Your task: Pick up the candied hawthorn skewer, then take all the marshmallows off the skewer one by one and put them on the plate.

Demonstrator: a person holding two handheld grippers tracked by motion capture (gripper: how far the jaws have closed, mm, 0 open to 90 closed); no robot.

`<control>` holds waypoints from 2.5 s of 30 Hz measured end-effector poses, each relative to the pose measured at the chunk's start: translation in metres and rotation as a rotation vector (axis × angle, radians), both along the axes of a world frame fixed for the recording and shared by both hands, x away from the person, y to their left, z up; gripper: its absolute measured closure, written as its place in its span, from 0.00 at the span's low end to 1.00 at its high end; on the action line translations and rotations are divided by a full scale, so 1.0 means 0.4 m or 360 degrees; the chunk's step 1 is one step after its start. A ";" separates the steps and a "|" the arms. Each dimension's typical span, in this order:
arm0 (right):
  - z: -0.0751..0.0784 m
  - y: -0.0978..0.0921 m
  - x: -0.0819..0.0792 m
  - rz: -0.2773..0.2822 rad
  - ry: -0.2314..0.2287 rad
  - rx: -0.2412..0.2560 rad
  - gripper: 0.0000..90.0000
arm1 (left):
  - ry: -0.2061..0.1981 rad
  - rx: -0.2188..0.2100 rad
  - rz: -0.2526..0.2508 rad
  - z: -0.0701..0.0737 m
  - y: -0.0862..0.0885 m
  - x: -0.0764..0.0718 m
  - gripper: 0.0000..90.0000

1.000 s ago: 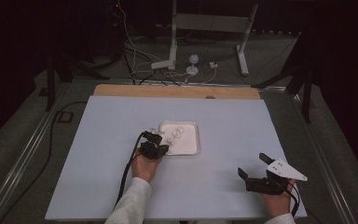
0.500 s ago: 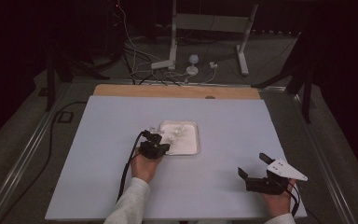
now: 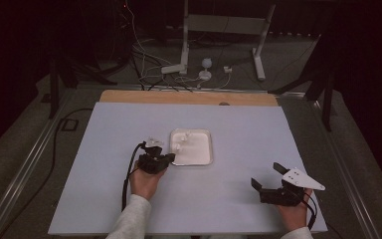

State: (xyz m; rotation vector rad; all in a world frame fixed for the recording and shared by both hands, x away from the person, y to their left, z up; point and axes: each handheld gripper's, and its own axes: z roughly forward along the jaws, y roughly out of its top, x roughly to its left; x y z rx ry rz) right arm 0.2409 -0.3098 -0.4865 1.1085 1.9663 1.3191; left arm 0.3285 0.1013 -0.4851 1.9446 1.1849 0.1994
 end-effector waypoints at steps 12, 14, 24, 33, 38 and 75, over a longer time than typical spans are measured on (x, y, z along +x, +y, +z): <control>0.000 0.004 0.000 0.0009 -0.0002 -0.0005 0.00 | -0.0075 -0.0070 -0.0067 0.015 0.037 -0.045 1.00; 0.001 0.008 0.001 0.0016 0.0003 0.0000 0.00 | -0.0081 -0.0079 -0.0089 0.016 0.037 -0.050 1.00; 0.040 0.053 0.023 0.0176 0.0013 0.0115 0.00 | -0.0138 -0.0134 -0.0138 0.028 0.054 -0.065 1.00; 0.103 0.100 0.094 0.0246 0.0038 0.0213 0.00 | -0.0194 -0.0177 -0.0233 0.039 0.051 -0.068 1.00; 0.121 0.133 0.142 0.0292 0.0112 0.0289 0.00 | -0.0235 -0.0178 -0.0289 0.047 0.043 -0.076 1.00; 0.104 0.313 0.295 0.0658 0.0629 0.0685 0.69 | -0.0330 -0.0275 -0.0519 0.053 0.033 -0.088 1.00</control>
